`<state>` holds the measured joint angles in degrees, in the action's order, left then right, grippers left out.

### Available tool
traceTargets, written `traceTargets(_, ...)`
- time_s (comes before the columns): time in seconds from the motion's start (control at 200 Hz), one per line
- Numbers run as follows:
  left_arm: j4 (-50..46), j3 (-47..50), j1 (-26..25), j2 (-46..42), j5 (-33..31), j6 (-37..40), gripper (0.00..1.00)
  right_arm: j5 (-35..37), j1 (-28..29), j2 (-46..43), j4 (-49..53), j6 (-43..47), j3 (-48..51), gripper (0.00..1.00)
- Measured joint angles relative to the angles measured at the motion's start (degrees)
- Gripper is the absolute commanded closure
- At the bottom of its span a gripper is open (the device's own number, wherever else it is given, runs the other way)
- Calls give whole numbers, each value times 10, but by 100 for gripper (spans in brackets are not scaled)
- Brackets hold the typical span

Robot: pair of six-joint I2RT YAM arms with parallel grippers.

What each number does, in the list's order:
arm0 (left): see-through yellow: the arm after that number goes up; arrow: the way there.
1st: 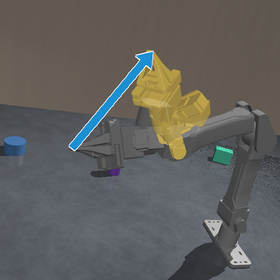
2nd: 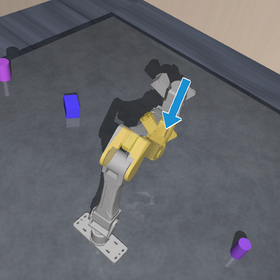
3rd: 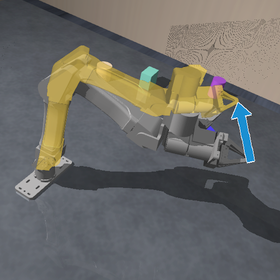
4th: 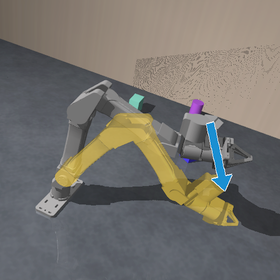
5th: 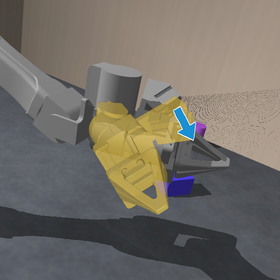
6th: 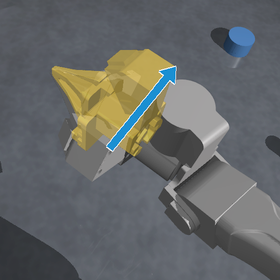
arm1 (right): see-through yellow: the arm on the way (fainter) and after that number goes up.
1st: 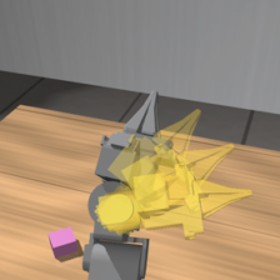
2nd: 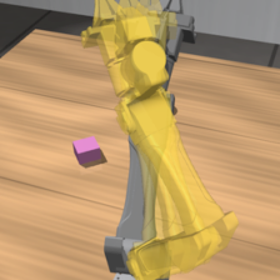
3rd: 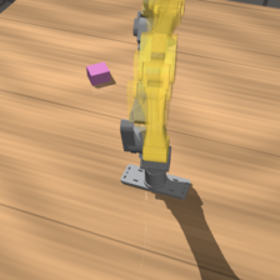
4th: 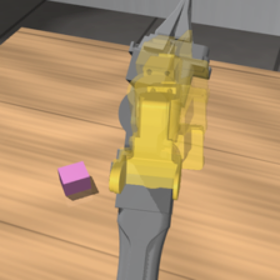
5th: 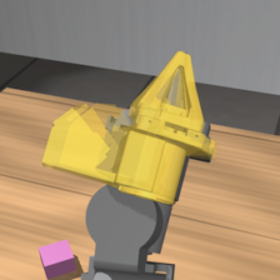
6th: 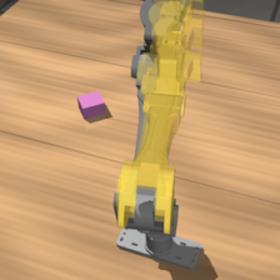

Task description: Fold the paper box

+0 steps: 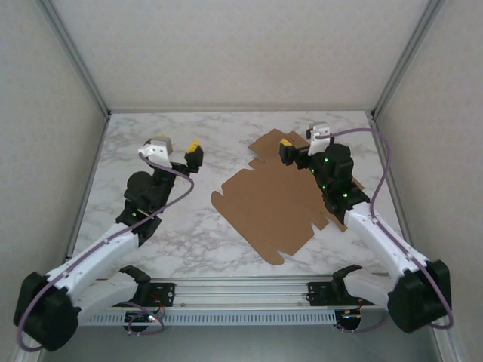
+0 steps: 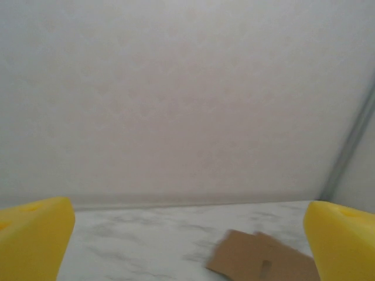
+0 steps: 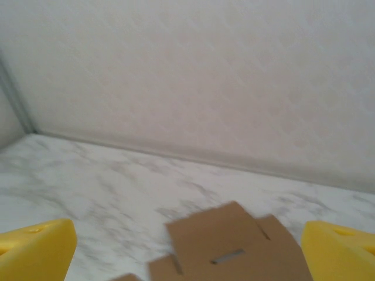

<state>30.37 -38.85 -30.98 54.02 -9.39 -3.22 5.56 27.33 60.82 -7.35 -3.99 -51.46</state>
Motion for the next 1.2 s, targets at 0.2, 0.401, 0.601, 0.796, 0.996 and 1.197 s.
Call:
traceTargets(0.2, -303, -216, 0, 22, -108, -196, 0, 34, 3, -25, 256, -147, -185, 1)
traceTargets(0.401, -412, -142, 28, -4, -66, -289, 0, 1, -24, -8, 373, -204, -179, 2)
traceTargets(0.601, -405, -42, 27, 50, 47, -325, 0, -9, -24, 134, 431, -231, -115, 15)
traceTargets(0.796, -389, -5, 27, 91, 114, -342, 0, -33, -24, 274, 436, -238, -75, 17)
traceTargets(0.996, -383, -13, 27, 92, 115, -339, 0, -70, -22, 346, 427, -259, -71, 17)
traceTargets(1.197, -380, -23, 30, 113, 112, -342, 1, -105, 30, 404, 412, -293, -106, 14)
